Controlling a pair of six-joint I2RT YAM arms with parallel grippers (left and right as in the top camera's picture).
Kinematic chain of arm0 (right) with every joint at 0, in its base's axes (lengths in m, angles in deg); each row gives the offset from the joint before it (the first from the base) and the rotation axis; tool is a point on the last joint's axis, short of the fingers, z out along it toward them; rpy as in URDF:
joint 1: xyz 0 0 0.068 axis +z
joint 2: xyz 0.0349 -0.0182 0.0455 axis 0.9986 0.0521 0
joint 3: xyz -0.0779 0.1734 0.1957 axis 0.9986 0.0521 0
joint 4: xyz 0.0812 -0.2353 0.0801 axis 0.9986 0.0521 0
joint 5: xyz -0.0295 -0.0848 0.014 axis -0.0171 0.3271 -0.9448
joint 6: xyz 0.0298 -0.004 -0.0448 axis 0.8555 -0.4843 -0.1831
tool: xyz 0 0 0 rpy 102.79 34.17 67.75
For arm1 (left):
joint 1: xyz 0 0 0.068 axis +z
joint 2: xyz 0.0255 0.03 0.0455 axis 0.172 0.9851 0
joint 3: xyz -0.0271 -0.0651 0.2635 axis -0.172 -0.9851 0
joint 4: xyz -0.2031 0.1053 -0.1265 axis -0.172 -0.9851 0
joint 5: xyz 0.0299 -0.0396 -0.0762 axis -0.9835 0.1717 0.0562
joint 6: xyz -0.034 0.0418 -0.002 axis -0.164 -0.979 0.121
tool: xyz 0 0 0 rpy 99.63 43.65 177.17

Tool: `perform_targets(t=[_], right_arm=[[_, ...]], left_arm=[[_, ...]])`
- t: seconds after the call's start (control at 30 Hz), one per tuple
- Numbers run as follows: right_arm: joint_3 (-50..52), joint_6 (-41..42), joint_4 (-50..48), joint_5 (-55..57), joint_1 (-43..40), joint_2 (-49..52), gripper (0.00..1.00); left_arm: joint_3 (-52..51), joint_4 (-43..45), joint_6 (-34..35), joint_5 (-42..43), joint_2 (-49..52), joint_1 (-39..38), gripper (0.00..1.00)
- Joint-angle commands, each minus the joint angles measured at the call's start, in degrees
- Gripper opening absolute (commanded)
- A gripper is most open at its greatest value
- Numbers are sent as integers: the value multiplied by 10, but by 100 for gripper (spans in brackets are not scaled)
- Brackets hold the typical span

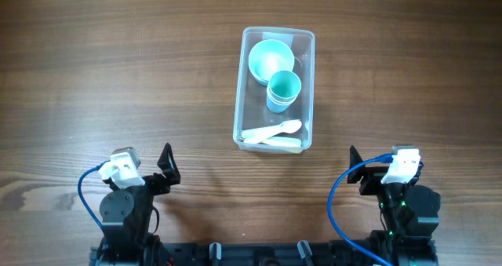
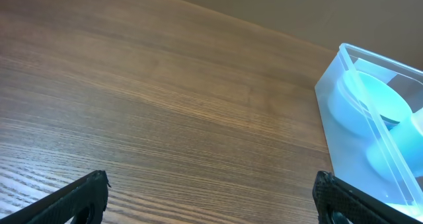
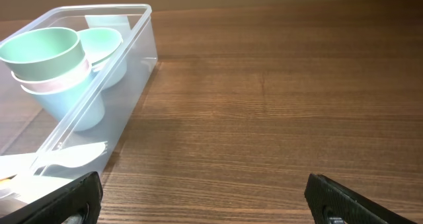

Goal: Pack container

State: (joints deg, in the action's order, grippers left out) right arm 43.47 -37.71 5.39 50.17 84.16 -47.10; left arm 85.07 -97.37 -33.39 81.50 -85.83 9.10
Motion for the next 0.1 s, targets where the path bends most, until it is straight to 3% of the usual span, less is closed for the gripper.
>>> perform_targets(t=[0.0,0.07], right_arm=[[4,2,1,-7,3,-3,100],[4,2,1,-7,3,-3,100]], left_arm=[[-3,2,3,11,-6,-3,100],[-3,2,3,11,-6,-3,100]])
